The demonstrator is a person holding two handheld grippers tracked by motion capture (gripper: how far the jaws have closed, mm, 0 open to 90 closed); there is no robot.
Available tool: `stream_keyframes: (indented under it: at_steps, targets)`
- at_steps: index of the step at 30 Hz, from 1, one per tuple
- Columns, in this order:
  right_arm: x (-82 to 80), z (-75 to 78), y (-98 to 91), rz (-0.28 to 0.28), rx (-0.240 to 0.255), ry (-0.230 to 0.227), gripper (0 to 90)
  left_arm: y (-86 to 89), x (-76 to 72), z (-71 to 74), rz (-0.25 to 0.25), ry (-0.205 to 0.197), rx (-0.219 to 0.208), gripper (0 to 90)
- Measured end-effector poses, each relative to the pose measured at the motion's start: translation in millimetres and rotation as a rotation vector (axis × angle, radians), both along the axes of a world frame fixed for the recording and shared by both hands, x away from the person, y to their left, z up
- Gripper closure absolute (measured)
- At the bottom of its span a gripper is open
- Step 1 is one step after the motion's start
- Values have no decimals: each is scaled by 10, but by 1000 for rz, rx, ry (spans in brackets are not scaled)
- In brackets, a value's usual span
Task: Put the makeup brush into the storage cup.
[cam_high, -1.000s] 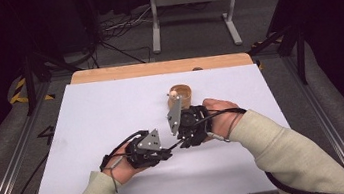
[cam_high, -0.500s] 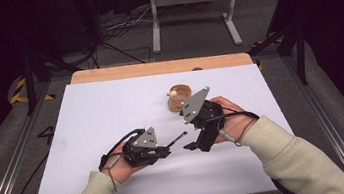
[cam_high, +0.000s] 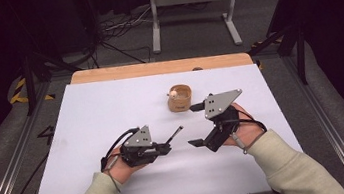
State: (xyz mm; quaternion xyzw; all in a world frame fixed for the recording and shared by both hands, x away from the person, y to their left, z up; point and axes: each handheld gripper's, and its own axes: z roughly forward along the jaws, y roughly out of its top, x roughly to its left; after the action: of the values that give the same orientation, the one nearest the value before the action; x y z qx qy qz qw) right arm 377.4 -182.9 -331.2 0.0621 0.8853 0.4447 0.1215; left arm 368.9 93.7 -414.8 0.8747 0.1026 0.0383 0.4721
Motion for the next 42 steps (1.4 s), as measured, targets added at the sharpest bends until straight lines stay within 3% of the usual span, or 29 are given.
stream_keyframes:
  at_steps: [7, 14, 25, 31, 36, 42]
  targets:
    - [-19, -127, -46, -26, 68, 8, 7, 4, -5, -44, 11, 1, -72, 830]
    - [-50, -203, -68, -41, 128, 2, 7, 12, -7, -90, 18, 16, -170, 830]
    - [-78, -305, -73, -46, 218, 21, 8, -34, 5, -186, 26, 8, -276, 829]
    - [-88, -339, -18, -32, 254, 27, 12, -73, -6, -229, 18, -12, -308, 829]
    - [-85, -359, 38, -23, 282, 39, 16, -97, -5, -264, 12, -6, -333, 829]
    - [-82, -378, 115, -14, 304, 44, 33, -131, -9, -273, 9, -3, -336, 829]
